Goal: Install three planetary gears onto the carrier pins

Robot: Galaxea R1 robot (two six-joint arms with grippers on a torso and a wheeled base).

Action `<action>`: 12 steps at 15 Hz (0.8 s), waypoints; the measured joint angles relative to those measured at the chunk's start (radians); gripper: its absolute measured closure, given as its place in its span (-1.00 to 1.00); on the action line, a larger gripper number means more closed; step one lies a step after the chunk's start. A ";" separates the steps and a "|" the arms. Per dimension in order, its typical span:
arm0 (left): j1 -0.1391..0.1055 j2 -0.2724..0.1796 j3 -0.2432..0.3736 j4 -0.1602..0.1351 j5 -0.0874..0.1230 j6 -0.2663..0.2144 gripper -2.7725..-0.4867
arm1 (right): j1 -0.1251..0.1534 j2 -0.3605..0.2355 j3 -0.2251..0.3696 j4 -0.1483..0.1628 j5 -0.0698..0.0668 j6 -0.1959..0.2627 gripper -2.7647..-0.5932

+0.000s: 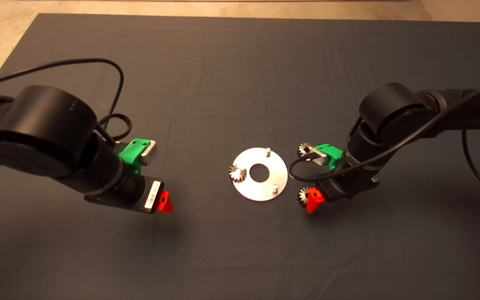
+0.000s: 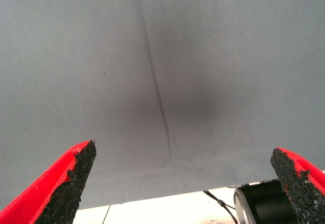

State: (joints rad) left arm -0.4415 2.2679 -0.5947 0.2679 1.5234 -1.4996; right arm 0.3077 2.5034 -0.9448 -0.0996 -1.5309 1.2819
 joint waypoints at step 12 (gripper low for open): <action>0.000 -0.007 0.044 -0.001 0.000 -0.005 -0.75 | 0.000 0.105 -0.095 -0.013 0.001 -0.057 -0.97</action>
State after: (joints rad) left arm -0.4411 2.2604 -0.5509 0.2664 1.5234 -1.5043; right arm 0.3072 2.6087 -1.0396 -0.1126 -1.5302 1.2247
